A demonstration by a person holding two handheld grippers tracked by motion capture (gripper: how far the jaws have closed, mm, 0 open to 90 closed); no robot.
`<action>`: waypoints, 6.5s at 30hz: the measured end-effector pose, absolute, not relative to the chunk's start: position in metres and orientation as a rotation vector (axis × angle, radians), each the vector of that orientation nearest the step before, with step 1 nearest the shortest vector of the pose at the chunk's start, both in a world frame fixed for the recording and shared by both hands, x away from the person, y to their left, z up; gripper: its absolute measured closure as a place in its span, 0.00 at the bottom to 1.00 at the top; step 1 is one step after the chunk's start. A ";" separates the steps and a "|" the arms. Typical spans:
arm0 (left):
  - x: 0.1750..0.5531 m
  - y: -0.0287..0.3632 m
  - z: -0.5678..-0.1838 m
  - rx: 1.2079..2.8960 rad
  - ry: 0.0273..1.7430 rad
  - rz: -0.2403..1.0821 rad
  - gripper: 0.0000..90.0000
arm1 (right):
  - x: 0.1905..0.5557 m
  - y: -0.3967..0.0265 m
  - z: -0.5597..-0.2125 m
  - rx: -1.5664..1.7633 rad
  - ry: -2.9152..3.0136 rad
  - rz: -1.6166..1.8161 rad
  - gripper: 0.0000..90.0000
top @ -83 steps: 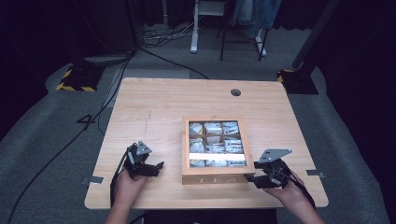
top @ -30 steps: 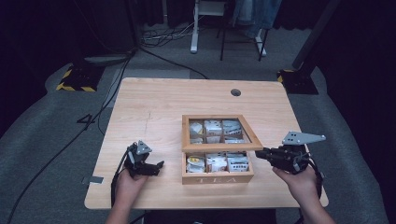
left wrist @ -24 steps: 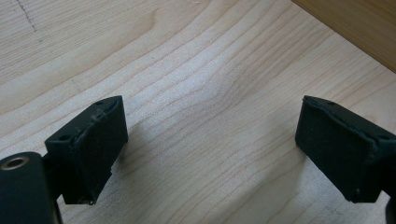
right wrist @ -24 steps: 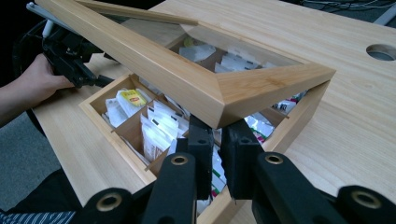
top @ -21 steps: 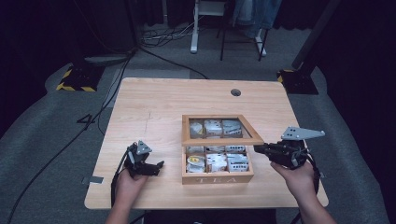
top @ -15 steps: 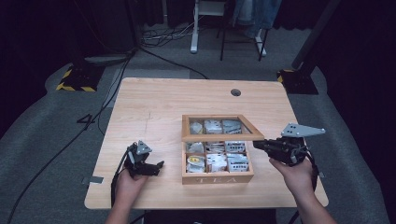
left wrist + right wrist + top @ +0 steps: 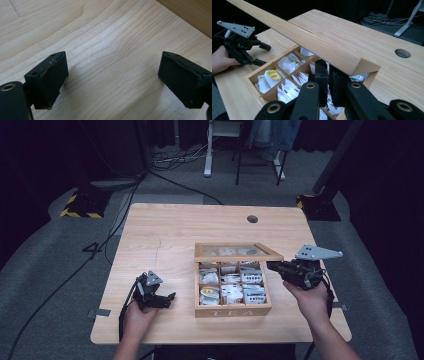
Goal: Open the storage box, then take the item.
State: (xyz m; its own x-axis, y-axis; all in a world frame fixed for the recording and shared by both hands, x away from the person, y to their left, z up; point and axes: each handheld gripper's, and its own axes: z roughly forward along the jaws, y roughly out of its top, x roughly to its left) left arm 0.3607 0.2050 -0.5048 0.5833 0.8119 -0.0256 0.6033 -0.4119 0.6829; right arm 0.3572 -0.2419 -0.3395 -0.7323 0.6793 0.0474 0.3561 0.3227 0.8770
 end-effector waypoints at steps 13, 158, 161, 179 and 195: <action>0.361 0.205 -0.505 2.154 1.125 0.417 0.12 | 0.363 -0.237 -0.334 0.927 2.191 1.347 0.99; 0.384 -0.047 -0.427 2.453 0.423 -0.166 0.86 | 0.371 -0.240 -0.333 0.932 2.160 1.387 0.99; 0.385 -0.049 -0.431 2.476 0.424 -0.188 0.89 | 0.371 -0.241 -0.333 0.928 2.161 1.388 0.99; 0.380 -0.049 -0.419 2.459 0.368 -0.127 0.99 | 0.372 -0.241 -0.333 0.925 2.159 1.389 0.99; 0.376 -0.036 -0.379 2.362 0.330 -0.022 0.99 | 0.372 -0.241 -0.333 0.931 2.160 1.391 0.99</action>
State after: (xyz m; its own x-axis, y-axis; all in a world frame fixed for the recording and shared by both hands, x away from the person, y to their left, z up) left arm 0.3756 -0.0359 -0.3789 0.9667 0.2306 -0.1107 0.2432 -0.6942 0.6774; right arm 0.3715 -0.2406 -0.3332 -0.6949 0.7188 0.0183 0.3140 0.2804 0.9071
